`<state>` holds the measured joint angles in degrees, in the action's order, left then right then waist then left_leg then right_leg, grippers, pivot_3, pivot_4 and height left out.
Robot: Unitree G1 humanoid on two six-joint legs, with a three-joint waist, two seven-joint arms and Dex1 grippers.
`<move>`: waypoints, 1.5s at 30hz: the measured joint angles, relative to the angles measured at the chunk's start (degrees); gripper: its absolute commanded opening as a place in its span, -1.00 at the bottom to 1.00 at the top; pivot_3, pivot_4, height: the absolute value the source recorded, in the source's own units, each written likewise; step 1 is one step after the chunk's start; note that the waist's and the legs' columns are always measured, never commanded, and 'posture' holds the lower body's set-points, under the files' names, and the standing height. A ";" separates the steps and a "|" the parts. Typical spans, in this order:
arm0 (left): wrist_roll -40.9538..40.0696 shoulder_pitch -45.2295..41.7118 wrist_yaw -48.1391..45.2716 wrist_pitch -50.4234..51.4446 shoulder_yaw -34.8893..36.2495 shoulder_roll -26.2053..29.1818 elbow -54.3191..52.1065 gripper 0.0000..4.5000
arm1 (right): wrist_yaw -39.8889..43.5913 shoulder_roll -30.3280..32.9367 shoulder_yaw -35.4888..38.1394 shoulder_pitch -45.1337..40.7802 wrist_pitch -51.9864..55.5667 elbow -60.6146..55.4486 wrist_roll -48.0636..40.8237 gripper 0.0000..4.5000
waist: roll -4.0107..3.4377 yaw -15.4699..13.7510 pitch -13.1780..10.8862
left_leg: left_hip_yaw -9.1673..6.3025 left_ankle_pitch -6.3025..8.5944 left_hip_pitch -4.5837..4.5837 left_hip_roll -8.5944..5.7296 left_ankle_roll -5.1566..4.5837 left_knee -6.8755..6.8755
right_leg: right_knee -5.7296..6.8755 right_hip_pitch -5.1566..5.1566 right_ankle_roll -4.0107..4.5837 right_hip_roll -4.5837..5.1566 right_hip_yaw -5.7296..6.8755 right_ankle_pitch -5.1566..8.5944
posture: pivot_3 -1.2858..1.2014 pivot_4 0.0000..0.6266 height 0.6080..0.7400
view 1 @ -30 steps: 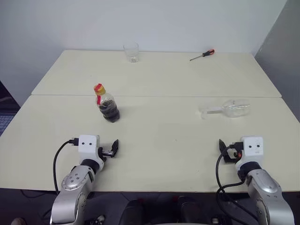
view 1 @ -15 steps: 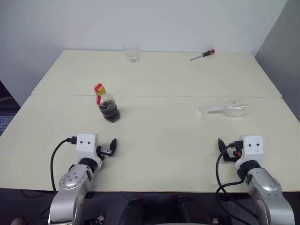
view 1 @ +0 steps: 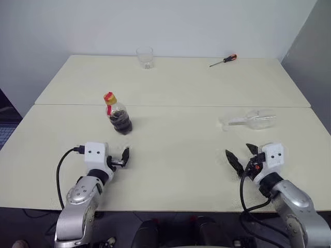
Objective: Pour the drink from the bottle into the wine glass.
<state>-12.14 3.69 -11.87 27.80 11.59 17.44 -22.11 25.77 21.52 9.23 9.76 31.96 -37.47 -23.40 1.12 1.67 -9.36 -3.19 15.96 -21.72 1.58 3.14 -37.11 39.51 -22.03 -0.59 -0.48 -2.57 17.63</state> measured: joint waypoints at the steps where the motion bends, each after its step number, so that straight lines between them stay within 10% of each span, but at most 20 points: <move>1: 0.03 -0.21 -0.10 -0.52 -0.04 0.00 0.14 1.00 | 1.67 1.21 -0.01 -0.17 0.10 -0.87 -1.62 0.99 | 0.00 0.01 0.00 | 0.01 0.00 0.00 0.00 0.00 0.01 | -0.01 0.00 0.00 -0.01 -0.01 0.00 | 0.03 -0.52 1.00; 45: 7.42 -19.03 3.65 -19.43 -2.96 -2.11 26.65 1.00 | 4.12 7.03 -5.00 -10.48 0.27 1.13 -7.14 0.99 | 0.05 -0.15 0.02 | -0.08 -0.01 -0.03 0.00 0.00 -0.12 | 0.06 0.05 0.02 -0.19 0.07 -0.04 | 0.03 -0.52 1.00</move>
<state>-4.72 -15.34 -8.22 8.36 8.63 15.32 4.53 29.88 28.55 4.23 -0.72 32.23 -36.34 -30.53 1.18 1.52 -9.34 -3.27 15.95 -21.75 1.58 3.13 -37.23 39.56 -21.99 -0.58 -0.68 -2.50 17.58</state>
